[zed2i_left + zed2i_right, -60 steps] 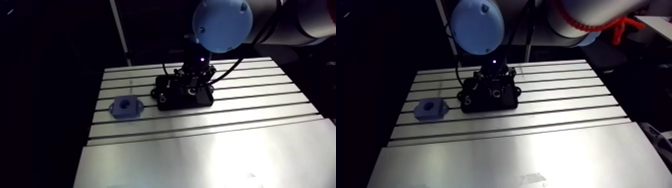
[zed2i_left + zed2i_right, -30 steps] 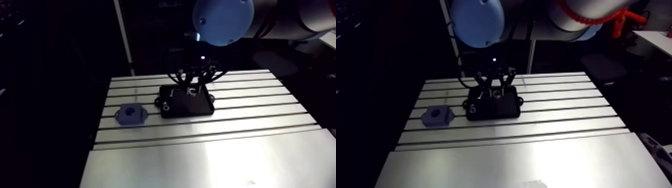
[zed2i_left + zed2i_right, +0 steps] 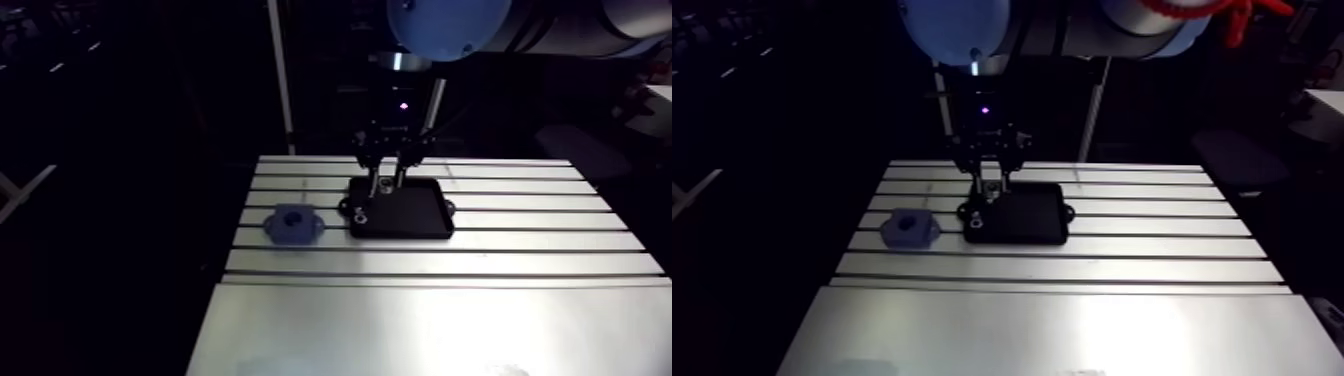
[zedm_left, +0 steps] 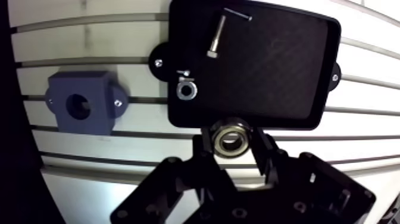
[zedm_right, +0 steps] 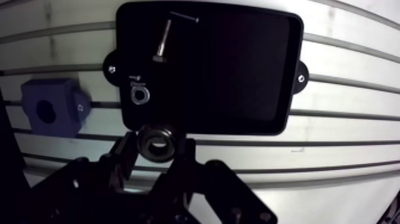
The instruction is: Pick up the bearing and press it into the housing until flush.
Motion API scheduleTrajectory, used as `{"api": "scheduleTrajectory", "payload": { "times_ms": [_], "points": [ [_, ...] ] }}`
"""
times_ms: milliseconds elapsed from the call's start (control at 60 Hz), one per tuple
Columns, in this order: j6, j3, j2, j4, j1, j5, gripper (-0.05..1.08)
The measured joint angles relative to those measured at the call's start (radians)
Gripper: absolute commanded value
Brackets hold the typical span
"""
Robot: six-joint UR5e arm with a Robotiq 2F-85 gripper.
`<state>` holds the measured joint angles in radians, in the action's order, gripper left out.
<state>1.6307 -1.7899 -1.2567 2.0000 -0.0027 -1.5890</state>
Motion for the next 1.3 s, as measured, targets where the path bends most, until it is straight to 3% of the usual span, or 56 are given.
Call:
{"api": "scheduleTrajectory", "payload": {
  "times_ms": [533,1300],
  "points": [
    [-0.149,0.056,0.071,0.024,0.157,0.003,0.68],
    [-0.172,0.086,0.13,0.042,0.247,0.003,0.68]
  ]
}}
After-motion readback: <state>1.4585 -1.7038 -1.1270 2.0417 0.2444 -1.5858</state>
